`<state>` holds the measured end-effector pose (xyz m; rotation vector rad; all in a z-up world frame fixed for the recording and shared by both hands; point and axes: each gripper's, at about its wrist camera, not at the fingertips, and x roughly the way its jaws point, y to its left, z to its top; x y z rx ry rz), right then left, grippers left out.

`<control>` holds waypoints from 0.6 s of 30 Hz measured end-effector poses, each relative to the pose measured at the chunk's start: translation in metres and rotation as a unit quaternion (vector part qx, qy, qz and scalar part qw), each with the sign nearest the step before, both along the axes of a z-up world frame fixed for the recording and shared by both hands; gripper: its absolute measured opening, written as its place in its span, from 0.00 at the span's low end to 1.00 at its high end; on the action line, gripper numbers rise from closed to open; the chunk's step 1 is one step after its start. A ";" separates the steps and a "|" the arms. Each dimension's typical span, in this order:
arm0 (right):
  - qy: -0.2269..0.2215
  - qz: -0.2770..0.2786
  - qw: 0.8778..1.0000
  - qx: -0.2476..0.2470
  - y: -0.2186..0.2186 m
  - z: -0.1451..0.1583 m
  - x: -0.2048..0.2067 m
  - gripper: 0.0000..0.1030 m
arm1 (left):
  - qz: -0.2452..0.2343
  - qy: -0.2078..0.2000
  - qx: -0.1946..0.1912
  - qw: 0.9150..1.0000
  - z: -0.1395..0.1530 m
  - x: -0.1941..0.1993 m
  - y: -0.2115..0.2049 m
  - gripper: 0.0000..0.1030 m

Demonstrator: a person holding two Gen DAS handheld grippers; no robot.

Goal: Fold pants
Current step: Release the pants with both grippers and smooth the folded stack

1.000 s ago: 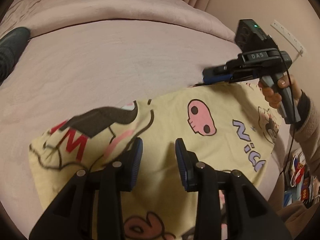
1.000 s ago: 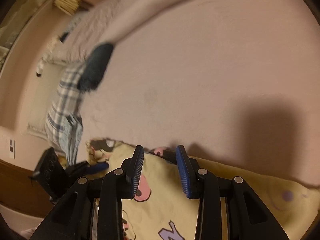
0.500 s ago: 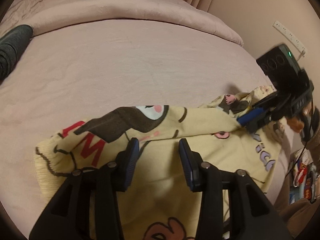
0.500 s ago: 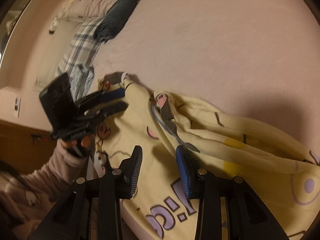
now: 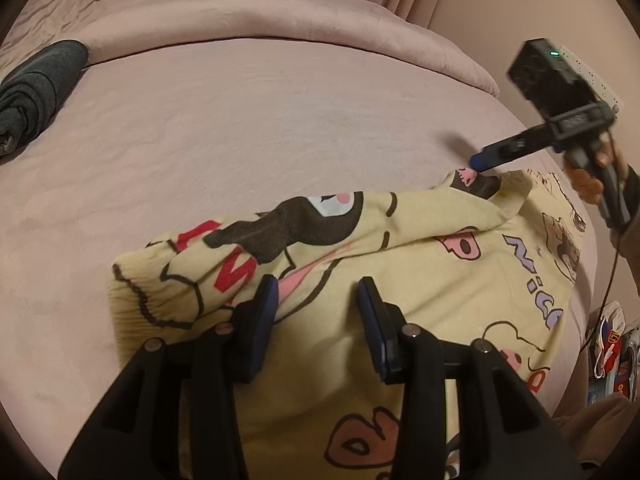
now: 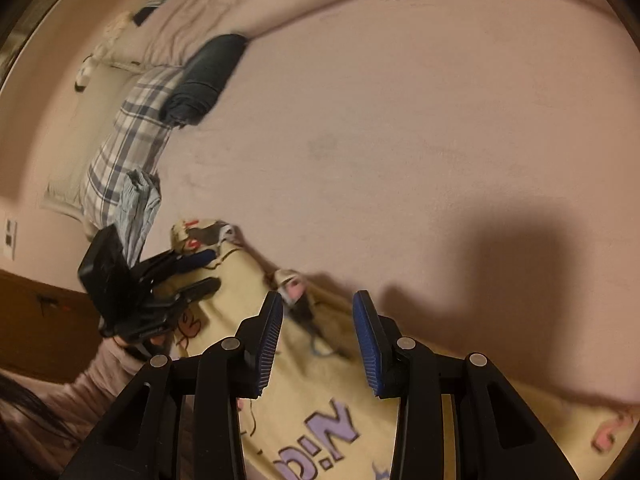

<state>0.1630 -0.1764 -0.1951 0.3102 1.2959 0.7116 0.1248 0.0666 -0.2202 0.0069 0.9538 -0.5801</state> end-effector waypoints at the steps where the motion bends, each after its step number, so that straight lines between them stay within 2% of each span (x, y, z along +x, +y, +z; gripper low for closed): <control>1: 0.011 0.006 1.000 0.003 0.004 -0.005 0.004 0.37 | 0.001 -0.001 0.000 1.000 0.000 -0.002 0.002 0.40; 4: 0.030 0.049 0.998 0.040 0.024 -0.006 0.002 0.36 | 0.001 -0.004 0.000 1.000 0.001 -0.011 0.009 0.40; 6: 0.016 0.068 0.998 0.008 0.036 -0.007 0.001 0.36 | 0.002 -0.005 0.010 1.000 0.002 -0.011 0.012 0.40; 8: 0.000 0.076 0.997 -0.035 0.046 -0.011 0.001 0.07 | 0.001 -0.002 0.017 1.000 0.003 -0.014 0.012 0.40; 11: -0.050 0.099 0.991 -0.075 0.064 -0.001 0.000 0.07 | -0.003 -0.005 0.032 0.999 0.005 -0.024 0.019 0.40; 15: -0.095 0.045 0.993 -0.058 0.048 0.022 0.023 0.07 | -0.013 -0.010 0.055 0.998 0.002 -0.040 0.030 0.40; 18: -0.126 0.054 0.984 -0.115 0.062 0.017 0.034 0.07 | -0.020 -0.013 0.066 0.998 -0.001 -0.040 0.031 0.41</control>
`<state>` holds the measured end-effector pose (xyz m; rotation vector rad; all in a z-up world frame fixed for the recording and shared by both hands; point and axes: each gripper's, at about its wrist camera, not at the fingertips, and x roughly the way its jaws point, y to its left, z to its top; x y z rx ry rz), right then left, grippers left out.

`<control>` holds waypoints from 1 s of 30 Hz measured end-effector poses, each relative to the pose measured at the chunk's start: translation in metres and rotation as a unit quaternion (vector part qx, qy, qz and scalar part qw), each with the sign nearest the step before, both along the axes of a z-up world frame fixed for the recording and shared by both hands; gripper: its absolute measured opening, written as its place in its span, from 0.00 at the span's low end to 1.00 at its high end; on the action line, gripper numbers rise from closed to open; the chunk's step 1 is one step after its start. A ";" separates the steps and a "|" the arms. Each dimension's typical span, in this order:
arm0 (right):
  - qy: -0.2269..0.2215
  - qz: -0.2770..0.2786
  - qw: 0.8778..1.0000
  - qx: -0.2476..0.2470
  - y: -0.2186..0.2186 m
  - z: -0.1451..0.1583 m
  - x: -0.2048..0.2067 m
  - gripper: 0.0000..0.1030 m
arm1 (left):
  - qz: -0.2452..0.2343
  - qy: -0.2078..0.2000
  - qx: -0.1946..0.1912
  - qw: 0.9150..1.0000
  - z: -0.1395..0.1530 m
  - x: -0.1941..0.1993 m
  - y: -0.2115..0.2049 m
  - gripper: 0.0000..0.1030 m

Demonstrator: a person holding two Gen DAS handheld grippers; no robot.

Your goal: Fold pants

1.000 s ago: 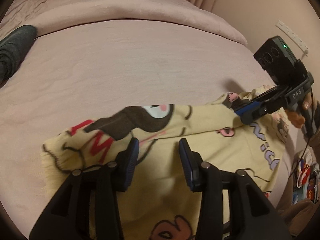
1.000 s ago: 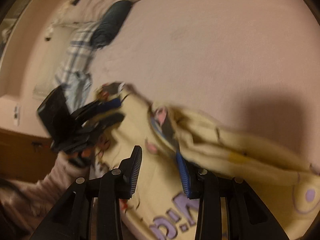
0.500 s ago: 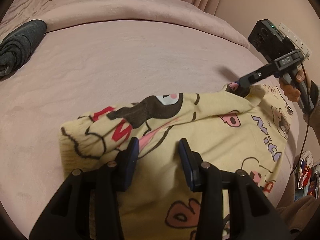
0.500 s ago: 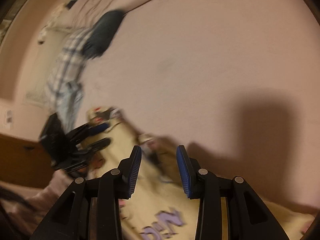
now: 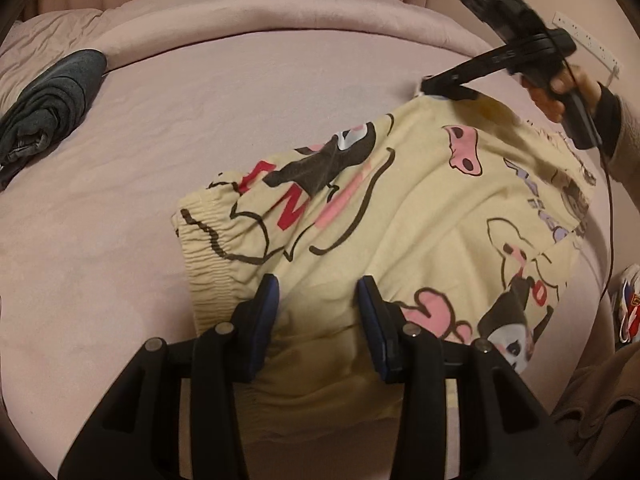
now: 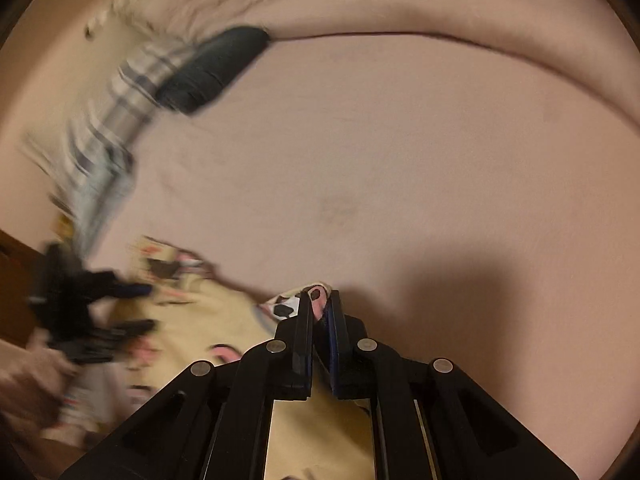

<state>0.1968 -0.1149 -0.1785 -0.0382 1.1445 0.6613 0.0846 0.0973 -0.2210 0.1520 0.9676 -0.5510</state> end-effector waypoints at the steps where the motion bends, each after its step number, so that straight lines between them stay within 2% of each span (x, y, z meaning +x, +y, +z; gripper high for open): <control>1: 0.003 -0.002 1.000 -0.011 0.003 -0.006 0.005 0.07 | -0.006 -0.004 0.007 1.000 -0.001 0.000 -0.001 0.41; 3: 0.001 0.010 0.999 -0.031 0.008 -0.015 0.010 0.07 | -0.016 -0.013 0.017 1.000 -0.002 -0.001 -0.001 0.42; 6: -0.012 -0.038 0.999 -0.028 -0.008 -0.018 0.019 0.07 | -0.020 -0.013 0.037 0.999 0.002 0.001 -0.001 0.42; 9: -0.027 -0.095 0.995 -0.007 -0.038 0.000 0.021 0.08 | -0.023 -0.016 0.068 0.997 0.009 0.004 -0.001 0.42; 11: -0.052 -0.106 0.993 0.012 -0.053 0.023 0.004 0.08 | -0.019 -0.021 0.090 0.996 0.012 0.007 -0.001 0.42; 13: -0.072 -0.076 0.994 0.034 -0.055 0.043 -0.029 0.08 | -0.013 -0.018 0.093 0.995 0.014 0.011 -0.001 0.42; 15: -0.064 -0.016 0.997 0.040 -0.043 0.044 -0.070 0.08 | -0.014 -0.018 0.095 0.995 0.013 0.009 -0.003 0.42; 17: -0.052 0.024 0.998 -0.007 -0.028 0.027 -0.107 0.08 | -0.011 -0.021 0.098 0.995 0.012 0.006 -0.002 0.42; 19: -0.031 0.049 0.998 -0.020 -0.017 0.007 -0.139 0.08 | -0.002 -0.014 0.088 0.996 0.016 0.004 0.002 0.42; 20: -0.041 0.062 0.997 -0.033 -0.010 0.003 -0.152 0.08 | -0.002 -0.014 0.084 0.996 0.019 0.001 0.004 0.42; 21: -0.066 0.082 0.993 -0.055 -0.002 -0.001 -0.168 0.08 | -0.008 -0.016 0.082 0.996 0.023 -0.004 0.005 0.42; 22: -0.104 0.115 0.984 -0.089 0.009 -0.006 -0.190 0.08 | -0.020 -0.019 0.084 0.996 0.026 -0.011 0.003 0.42; 25: -0.171 0.166 0.959 -0.153 0.030 -0.018 -0.220 0.08 | -0.068 -0.045 0.092 0.992 0.034 -0.030 -0.010 0.42; 27: -0.220 0.181 0.939 -0.193 0.043 -0.023 -0.231 0.08 | -0.099 -0.065 0.090 0.989 0.038 -0.043 -0.020 0.42; 28: -0.249 0.192 0.923 -0.223 0.049 -0.028 -0.237 0.08 | -0.115 -0.067 0.087 0.987 0.039 -0.047 -0.024 0.43; 29: -0.261 0.198 0.914 -0.238 0.052 -0.032 -0.240 0.08 | -0.128 -0.069 0.086 0.986 0.039 -0.049 -0.028 0.43; 30: -0.254 0.201 0.915 -0.239 0.053 -0.036 -0.238 0.08 | -0.141 -0.072 0.089 0.983 0.037 -0.052 -0.031 0.43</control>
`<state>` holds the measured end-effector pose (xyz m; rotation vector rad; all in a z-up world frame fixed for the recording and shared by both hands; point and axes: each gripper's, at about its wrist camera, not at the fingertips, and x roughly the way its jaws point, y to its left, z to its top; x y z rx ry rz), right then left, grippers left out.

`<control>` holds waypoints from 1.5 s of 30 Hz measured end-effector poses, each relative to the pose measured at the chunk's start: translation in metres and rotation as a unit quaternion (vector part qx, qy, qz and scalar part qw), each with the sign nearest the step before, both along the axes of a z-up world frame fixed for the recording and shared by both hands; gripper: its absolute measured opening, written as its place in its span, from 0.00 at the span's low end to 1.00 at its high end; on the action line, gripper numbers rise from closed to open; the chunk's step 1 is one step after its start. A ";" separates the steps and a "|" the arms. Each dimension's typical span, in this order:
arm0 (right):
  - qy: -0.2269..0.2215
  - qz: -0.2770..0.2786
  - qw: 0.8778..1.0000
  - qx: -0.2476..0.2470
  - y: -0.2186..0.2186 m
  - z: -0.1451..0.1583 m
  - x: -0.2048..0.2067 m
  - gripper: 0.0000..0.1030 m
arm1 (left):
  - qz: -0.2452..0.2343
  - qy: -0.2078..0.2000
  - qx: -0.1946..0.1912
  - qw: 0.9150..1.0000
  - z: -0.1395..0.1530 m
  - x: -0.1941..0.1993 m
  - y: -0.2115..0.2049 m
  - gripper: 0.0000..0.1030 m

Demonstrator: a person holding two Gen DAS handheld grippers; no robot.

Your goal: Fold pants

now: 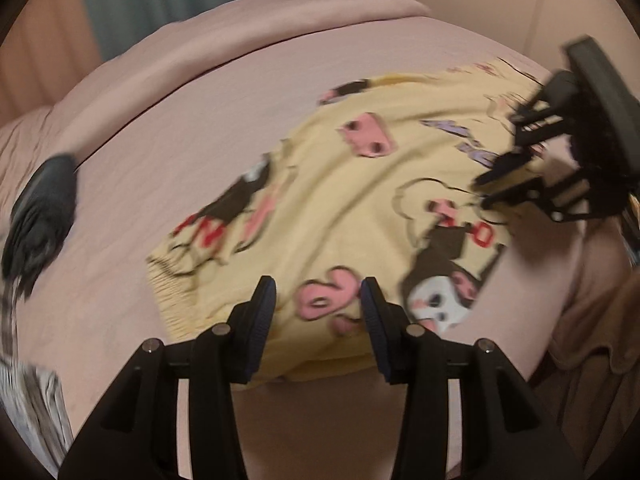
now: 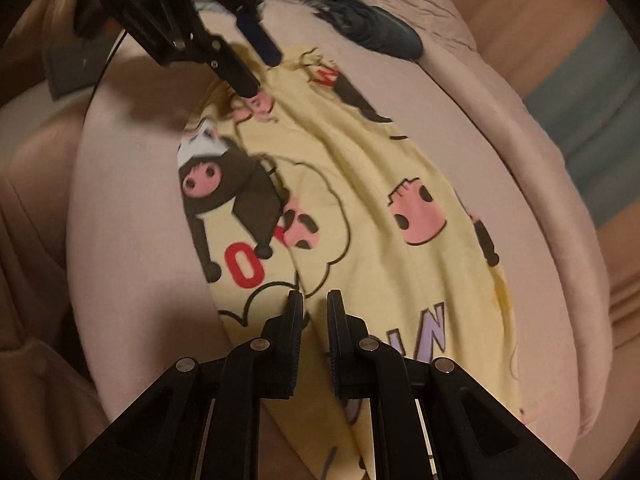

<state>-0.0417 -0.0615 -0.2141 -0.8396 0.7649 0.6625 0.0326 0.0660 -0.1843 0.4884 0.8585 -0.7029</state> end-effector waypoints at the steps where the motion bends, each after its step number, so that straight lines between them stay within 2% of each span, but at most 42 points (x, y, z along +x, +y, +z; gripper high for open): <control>1: 0.000 -0.002 1.000 -0.003 0.003 -0.003 0.001 0.08 | -0.010 -0.004 0.011 1.000 -0.004 -0.001 -0.004 0.44; 4: -0.056 0.003 0.997 -0.048 0.014 -0.014 -0.001 0.08 | -0.034 0.003 0.040 0.999 -0.018 -0.001 -0.011 0.43; 6: -0.071 0.014 0.996 -0.055 0.018 -0.016 -0.004 0.08 | -0.045 0.000 0.056 0.997 -0.023 -0.002 -0.014 0.44; 8: -0.069 0.019 0.996 -0.049 0.020 -0.015 -0.006 0.08 | -0.049 -0.004 0.056 0.997 -0.023 -0.001 -0.013 0.45; 10: -0.060 0.017 0.998 -0.019 0.021 -0.007 -0.010 0.08 | -0.050 0.000 0.052 0.997 -0.023 0.002 -0.011 0.45; 13: -0.060 -0.007 0.998 0.011 0.018 0.003 0.000 0.03 | -0.052 -0.002 0.054 0.997 -0.025 -0.001 -0.007 0.42; 17: -0.042 -0.022 0.998 0.043 0.015 0.012 0.008 0.03 | -0.059 0.006 0.049 0.997 -0.025 0.000 -0.006 0.39; 19: -0.006 -0.009 0.999 0.035 0.016 0.008 0.005 0.03 | -0.064 0.006 0.055 0.996 -0.027 -0.003 -0.007 0.41; 23: -0.028 0.016 0.999 -0.017 0.022 -0.013 -0.010 0.04 | -0.064 0.004 0.061 0.996 -0.030 -0.005 -0.009 0.42; 29: -0.062 0.020 0.997 -0.033 0.033 -0.017 -0.002 0.04 | -0.071 -0.013 0.075 0.995 -0.031 -0.008 -0.016 0.44; 31: -0.069 0.022 0.996 -0.043 0.035 -0.020 0.000 0.04 | -0.068 -0.012 0.072 0.995 -0.032 -0.005 -0.016 0.41; 32: -0.074 0.021 0.996 -0.050 0.035 -0.021 -0.001 0.04 | -0.068 -0.014 0.068 0.995 -0.031 -0.005 -0.016 0.35; 33: -0.075 0.021 0.996 -0.053 0.036 -0.021 0.001 0.04 | -0.070 -0.015 0.065 0.995 -0.031 -0.005 -0.015 0.23; 34: -0.075 0.019 0.996 -0.049 0.037 -0.021 0.005 0.04 | -0.069 -0.017 0.061 0.996 -0.031 -0.006 -0.014 0.17; 35: -0.075 0.015 0.996 -0.045 0.037 -0.019 0.005 0.03 | -0.065 -0.024 0.059 0.996 -0.030 -0.006 -0.014 0.05; 42: -0.086 -0.003 0.996 0.021 0.026 0.011 -0.003 0.02 | -0.051 -0.036 -0.008 0.998 -0.004 -0.011 0.001 0.03; 45: -0.078 0.000 0.996 0.039 0.023 0.023 -0.007 0.02 | -0.047 -0.033 -0.019 0.998 0.003 -0.017 0.005 0.03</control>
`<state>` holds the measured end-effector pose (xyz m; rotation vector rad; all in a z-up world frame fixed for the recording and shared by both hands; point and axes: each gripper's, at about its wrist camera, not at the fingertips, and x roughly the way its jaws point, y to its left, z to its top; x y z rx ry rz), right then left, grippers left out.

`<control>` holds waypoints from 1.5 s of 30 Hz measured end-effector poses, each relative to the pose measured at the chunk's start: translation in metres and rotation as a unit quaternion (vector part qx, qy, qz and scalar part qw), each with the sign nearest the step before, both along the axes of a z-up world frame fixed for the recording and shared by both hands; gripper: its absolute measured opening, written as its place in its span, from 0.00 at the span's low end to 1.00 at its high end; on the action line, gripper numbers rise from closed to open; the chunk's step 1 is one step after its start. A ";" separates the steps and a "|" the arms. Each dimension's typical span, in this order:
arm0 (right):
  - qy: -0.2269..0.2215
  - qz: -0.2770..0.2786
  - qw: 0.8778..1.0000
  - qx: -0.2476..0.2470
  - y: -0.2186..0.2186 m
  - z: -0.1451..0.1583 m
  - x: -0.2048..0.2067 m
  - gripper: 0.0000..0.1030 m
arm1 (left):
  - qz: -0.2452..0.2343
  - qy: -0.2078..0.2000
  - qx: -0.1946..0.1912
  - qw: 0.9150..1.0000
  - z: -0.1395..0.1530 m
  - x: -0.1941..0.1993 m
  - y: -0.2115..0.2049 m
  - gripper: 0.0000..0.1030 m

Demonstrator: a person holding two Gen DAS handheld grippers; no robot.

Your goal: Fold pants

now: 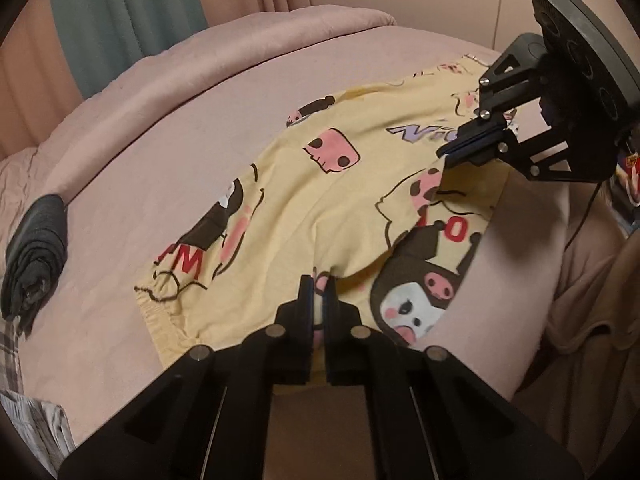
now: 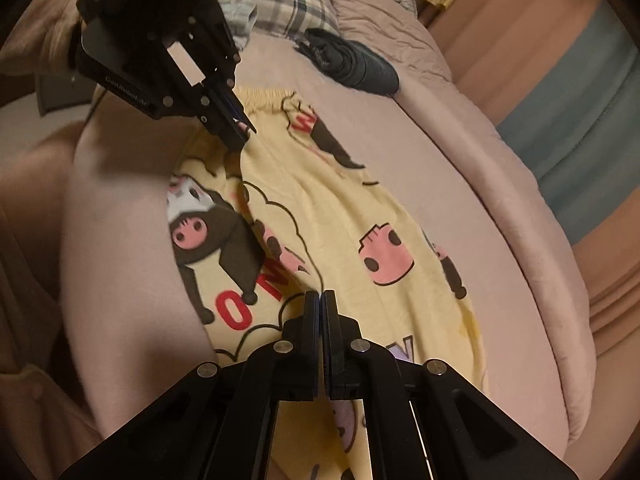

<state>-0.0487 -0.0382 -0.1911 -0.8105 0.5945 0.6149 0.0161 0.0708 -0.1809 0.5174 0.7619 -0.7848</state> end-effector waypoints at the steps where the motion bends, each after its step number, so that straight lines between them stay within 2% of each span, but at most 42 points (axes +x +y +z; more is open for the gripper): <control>1: 0.005 0.004 1.000 0.001 0.000 0.002 -0.002 0.02 | -0.003 -0.002 -0.001 1.000 0.002 -0.004 0.000 0.03; 8: 0.048 0.032 0.998 0.006 0.000 0.001 -0.019 0.02 | -0.018 0.019 -0.014 1.000 0.007 -0.020 0.006 0.03; 13: 0.074 0.045 0.996 -0.007 0.006 -0.017 -0.024 0.02 | -0.025 0.038 0.008 0.999 -0.008 -0.022 0.002 0.03; 17: 0.095 0.045 0.994 -0.020 0.005 -0.030 -0.025 0.02 | -0.039 0.045 0.039 0.997 -0.018 -0.026 -0.003 0.04; 18: 0.102 0.046 0.993 -0.021 0.004 -0.033 -0.025 0.02 | -0.037 0.050 0.048 0.997 -0.021 -0.026 -0.003 0.07; 20: 0.125 0.040 0.991 -0.022 0.003 -0.038 -0.021 0.02 | -0.026 0.058 0.057 0.996 -0.024 -0.025 0.003 0.07; 22: 0.155 0.029 0.988 -0.006 -0.001 -0.030 -0.015 0.03 | -0.019 0.077 0.042 0.996 -0.015 -0.024 0.012 0.07; 24: 0.206 0.034 0.978 0.021 -0.008 -0.018 -0.013 0.11 | -0.022 0.092 0.003 0.996 0.003 -0.029 0.026 0.08; 26: 0.246 0.052 0.965 0.077 -0.021 0.002 -0.012 0.23 | -0.018 0.091 -0.029 0.995 0.017 -0.029 0.032 0.11; 28: 0.256 0.031 0.955 0.147 -0.038 0.027 0.009 0.25 | 0.001 0.082 -0.057 0.995 0.026 -0.017 0.032 0.19; 29: 0.253 0.009 0.953 0.167 -0.044 0.033 0.024 0.26 | 0.012 0.078 -0.066 0.995 0.028 -0.007 0.030 0.27; 30: 0.252 -0.021 0.950 0.184 -0.048 0.039 0.044 0.27 | 0.031 0.071 -0.072 0.994 0.027 0.007 0.027 0.30; 32: 0.250 -0.082 0.938 0.226 -0.061 0.047 0.095 0.28 | 0.062 0.083 -0.091 0.990 0.020 0.036 0.021 0.30; 33: 0.249 -0.110 0.931 0.243 -0.066 0.048 0.118 0.28 | 0.089 0.097 -0.103 0.986 0.011 0.055 0.020 0.30; 35: 0.260 -0.162 0.913 0.271 -0.077 0.046 0.168 0.30 | 0.119 0.117 -0.106 0.980 -0.001 0.077 0.020 0.30; 36: 0.262 -0.185 0.906 0.277 -0.081 0.042 0.191 0.31 | 0.135 0.119 -0.100 0.979 -0.008 0.086 0.020 0.30; 38: 0.269 -0.207 0.902 0.266 -0.083 0.033 0.217 0.35 | 0.155 0.129 -0.079 0.976 -0.022 0.096 0.022 0.30; 40: 0.308 -0.221 0.892 0.245 -0.081 0.014 0.236 0.36 | 0.175 0.125 -0.046 0.975 -0.034 0.100 0.028 0.29; 42: 0.355 -0.216 0.881 0.226 -0.077 -0.006 0.243 0.35 | 0.173 0.131 -0.057 0.974 -0.036 0.099 0.040 0.29; 43: 0.360 -0.206 0.884 0.213 -0.073 -0.013 0.242 0.27 | 0.177 0.131 -0.058 0.974 -0.035 0.099 0.045 0.27; 44: 0.348 -0.203 0.893 0.202 -0.072 -0.013 0.237 0.07 | 0.179 0.132 -0.058 0.973 -0.035 0.100 0.050 0.22; 45: 0.339 -0.198 0.899 0.192 -0.069 -0.013 0.236 0.07 | 0.182 0.134 -0.056 0.972 -0.036 0.101 0.055 0.17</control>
